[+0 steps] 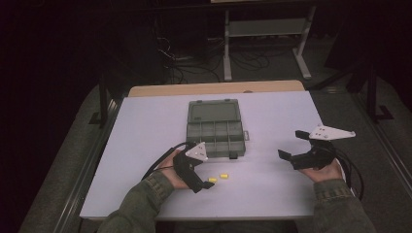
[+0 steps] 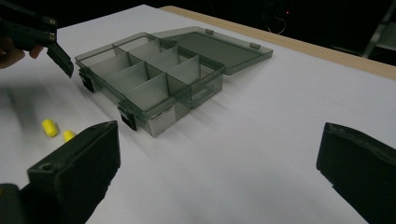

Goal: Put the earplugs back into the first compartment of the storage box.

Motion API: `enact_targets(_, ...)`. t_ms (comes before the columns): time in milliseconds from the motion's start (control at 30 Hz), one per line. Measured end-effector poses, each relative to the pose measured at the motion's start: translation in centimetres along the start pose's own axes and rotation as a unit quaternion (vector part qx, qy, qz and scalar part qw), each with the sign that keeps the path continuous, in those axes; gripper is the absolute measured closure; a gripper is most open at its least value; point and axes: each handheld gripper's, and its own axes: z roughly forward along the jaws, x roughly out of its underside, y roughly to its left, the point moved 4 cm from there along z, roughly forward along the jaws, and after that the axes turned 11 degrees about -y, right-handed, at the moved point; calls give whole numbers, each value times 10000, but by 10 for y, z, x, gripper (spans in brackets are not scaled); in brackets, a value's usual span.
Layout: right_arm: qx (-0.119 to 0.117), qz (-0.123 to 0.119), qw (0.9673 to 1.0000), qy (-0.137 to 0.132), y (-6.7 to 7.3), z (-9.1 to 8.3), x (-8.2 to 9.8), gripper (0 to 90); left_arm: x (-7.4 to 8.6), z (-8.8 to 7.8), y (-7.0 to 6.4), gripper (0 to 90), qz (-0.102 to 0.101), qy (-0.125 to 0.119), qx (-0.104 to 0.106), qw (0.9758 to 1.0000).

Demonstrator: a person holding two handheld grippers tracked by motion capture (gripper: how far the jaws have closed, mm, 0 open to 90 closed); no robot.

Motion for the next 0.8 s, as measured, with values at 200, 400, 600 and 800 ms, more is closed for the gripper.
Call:
enact_targets(200, -20, -21, 10000, 42, 1, 1, 1, 0, 5, 7, -1, 141, 37, 149, 189, 9997)
enact_targets(400, -54, -15, 10000, 39, 2, 2, 1, 0, 10, 12, 3, 245, 14, 237, 256, 9994)
enact_targets(600, -57, -14, 10000, 46, 1, 2, 1, 0, 11, 14, 3, 375, 160, 269, 286, 9991)
enact_targets(800, -67, -24, 10000, 60, 2, 2, 1, 0, 11, 18, 1, 527, 168, 321, 354, 9987)
